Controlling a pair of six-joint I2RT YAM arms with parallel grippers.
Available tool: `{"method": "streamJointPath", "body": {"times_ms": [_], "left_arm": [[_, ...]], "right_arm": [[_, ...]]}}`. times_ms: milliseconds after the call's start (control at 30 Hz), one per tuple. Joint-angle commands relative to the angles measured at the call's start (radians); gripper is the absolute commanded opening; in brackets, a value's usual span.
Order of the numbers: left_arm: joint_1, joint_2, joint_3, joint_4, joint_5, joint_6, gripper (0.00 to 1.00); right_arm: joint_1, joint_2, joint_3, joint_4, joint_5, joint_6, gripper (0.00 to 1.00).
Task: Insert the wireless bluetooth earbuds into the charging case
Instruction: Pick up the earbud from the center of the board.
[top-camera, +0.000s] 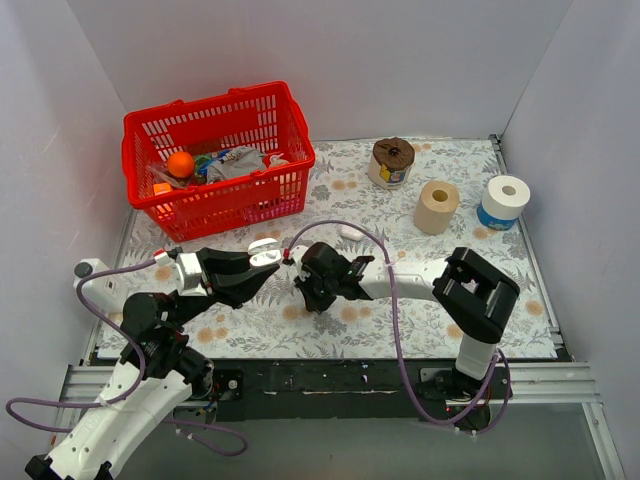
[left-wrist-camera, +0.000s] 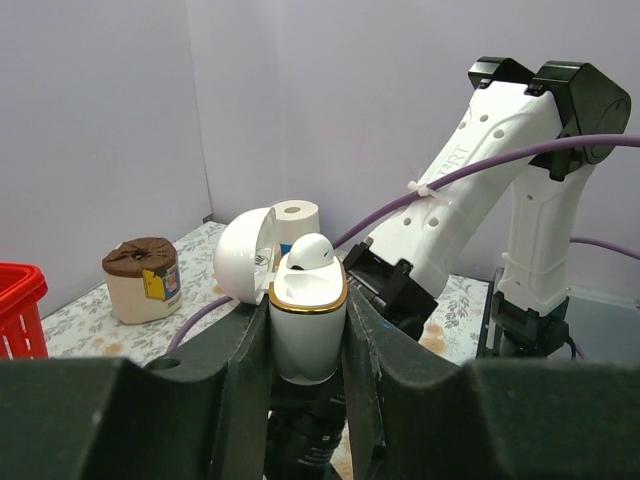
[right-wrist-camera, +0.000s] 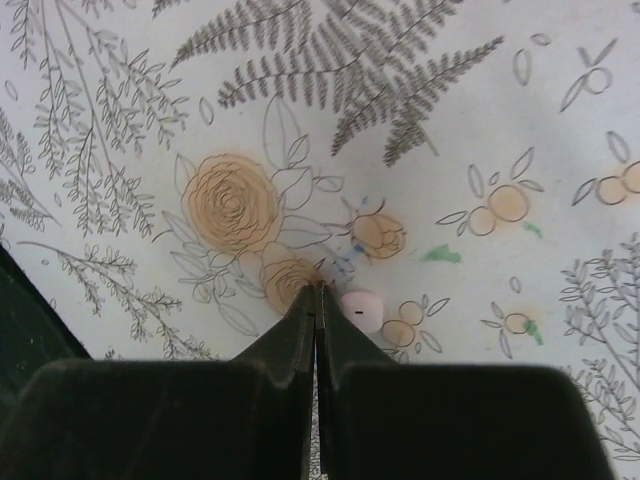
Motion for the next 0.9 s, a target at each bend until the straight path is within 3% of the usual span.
{"method": "streamJointPath", "body": {"times_ms": [0,400,467,500,600,700,767,800,867], "left_arm": [[0.003,-0.006,0.005,-0.019,-0.023,0.019,0.0],[0.003,0.024,-0.001,0.006,-0.025,0.022,0.0],[0.003,0.027,0.0,0.012,-0.023,0.02,0.0],[0.004,0.028,-0.001,0.013,-0.023,0.016,0.0],[0.003,0.031,-0.004,0.024,-0.02,0.011,0.0],[0.004,0.031,-0.008,0.03,-0.019,0.01,0.0],[0.004,0.03,-0.012,0.033,-0.019,0.008,0.0],[0.004,0.03,-0.012,0.033,-0.017,0.007,0.0],[0.003,0.03,-0.02,0.039,-0.009,-0.001,0.0]], "right_arm": [[-0.053,0.031,0.045,0.015,0.05,0.027,0.01],[-0.151,-0.001,0.075,0.073,-0.016,0.012,0.03],[-0.151,-0.035,0.07,0.071,-0.02,0.013,0.16],[-0.151,-0.047,0.07,0.067,-0.01,0.022,0.28],[-0.151,-0.115,0.033,0.065,0.018,0.053,0.37],[-0.148,-0.204,-0.045,0.083,0.038,0.074,0.33],[-0.145,-0.256,-0.083,0.085,0.04,0.085,0.18],[-0.14,-0.267,-0.115,0.085,0.041,0.085,0.02],[-0.136,-0.276,-0.143,0.081,0.038,0.079,0.01]]}}
